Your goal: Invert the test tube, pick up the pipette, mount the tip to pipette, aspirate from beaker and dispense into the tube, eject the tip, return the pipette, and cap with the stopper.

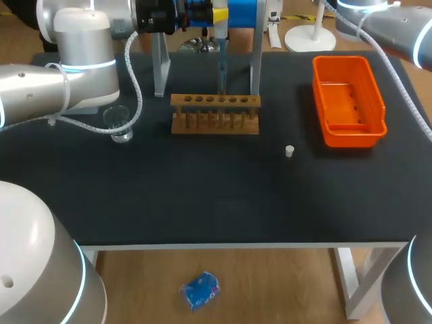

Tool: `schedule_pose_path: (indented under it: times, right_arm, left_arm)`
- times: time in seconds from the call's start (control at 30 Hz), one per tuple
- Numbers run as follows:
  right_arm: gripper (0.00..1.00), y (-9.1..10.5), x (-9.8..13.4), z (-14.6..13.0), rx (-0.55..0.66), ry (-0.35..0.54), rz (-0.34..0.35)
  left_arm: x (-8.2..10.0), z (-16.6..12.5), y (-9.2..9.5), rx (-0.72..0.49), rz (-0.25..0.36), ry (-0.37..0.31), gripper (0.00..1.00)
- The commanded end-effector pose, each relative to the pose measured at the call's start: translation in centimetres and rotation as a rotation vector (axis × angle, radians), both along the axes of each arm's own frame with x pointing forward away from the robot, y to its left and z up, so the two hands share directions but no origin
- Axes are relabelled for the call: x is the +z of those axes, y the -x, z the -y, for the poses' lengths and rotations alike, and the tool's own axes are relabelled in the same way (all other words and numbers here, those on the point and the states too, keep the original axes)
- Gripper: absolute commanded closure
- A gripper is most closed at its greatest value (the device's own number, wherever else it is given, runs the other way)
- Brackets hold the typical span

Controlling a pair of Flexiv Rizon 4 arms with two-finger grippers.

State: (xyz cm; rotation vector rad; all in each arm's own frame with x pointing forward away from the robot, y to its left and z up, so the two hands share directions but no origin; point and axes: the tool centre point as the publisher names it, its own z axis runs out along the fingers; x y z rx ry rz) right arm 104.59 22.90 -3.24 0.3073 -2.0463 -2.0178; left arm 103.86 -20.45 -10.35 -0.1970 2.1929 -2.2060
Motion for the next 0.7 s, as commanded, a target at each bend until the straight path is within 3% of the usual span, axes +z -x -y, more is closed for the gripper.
schedule_pose_path:
  times: [0.03, 0.7]
  right_arm:
    - [1.0, 0.0, 0.0, -0.1, 0.003, 0.002, 0.006]
    - [1.0, -0.5, 2.4, -0.1, 0.008, 0.012, 0.062]
  left_arm:
    - [0.4, 0.1, -0.1, 0.001, 0.0, 0.0, 1.0]
    - [0.4, 0.1, -0.1, 0.001, 0.0, 0.0, 1.0]
